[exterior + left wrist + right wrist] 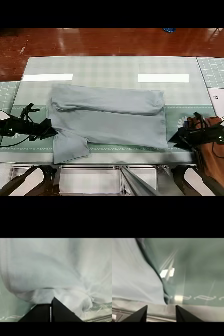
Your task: Fold the shirts.
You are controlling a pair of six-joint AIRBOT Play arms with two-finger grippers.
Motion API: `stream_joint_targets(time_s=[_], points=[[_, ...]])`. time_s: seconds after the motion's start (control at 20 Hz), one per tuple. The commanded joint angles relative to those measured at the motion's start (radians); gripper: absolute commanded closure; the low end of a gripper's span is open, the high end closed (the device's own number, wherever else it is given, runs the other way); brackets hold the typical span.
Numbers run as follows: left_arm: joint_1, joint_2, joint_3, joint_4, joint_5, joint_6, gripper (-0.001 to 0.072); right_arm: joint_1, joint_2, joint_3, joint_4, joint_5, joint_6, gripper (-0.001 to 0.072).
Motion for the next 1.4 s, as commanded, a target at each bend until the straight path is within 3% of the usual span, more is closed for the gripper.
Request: stream_joint_targets(time_s=[0.0,0.4,0.45,0.5,0.55,0.6,0.8,1.0,1.2,1.35], points=[[0.000,0.008,0.002,-0.005,-0.023,0.000,0.0688,0.050,-0.010,-0.052,-0.012,-0.016,0.017,0.0305],[0.000,0.008,0.002,-0.013,0.001,0.026,0.0688,0.269,-0.138,-0.052,0.203,-0.272,0.029,0.0309],[0.000,0.008,0.002,-0.019,0.010,0.027,0.0688,0.299,-0.143,-0.049,0.241,-0.304,0.013,0.0382],[0.000,0.008,0.009,-0.020,0.014,0.026,0.0688,0.319,-0.142,-0.040,0.272,-0.309,-0.029,0.0566],[0.000,0.008,0.025,-0.027,0.006,0.027,0.0688,0.331,-0.142,-0.018,0.298,-0.273,-0.099,0.0693],[0.000,0.008,0.048,-0.037,-0.013,0.031,0.0688,0.331,-0.142,0.017,0.306,-0.213,-0.142,0.0693],[0.000,0.004,0.217,-0.051,-0.029,0.046,0.0689,0.291,-0.127,0.198,0.229,-0.134,-0.123,0.0693],[-0.011,-0.103,0.406,-0.159,-0.010,0.045,0.0688,0.275,-0.192,0.362,0.239,-0.183,-0.101,0.0693],[-0.105,-0.311,0.612,-0.173,-0.010,0.038,0.0688,0.294,-0.322,0.479,0.259,-0.253,-0.102,0.0693],[-0.152,-0.475,0.766,-0.173,-0.014,-0.028,0.0689,0.294,-0.401,0.551,0.273,-0.271,-0.102,0.0693]])
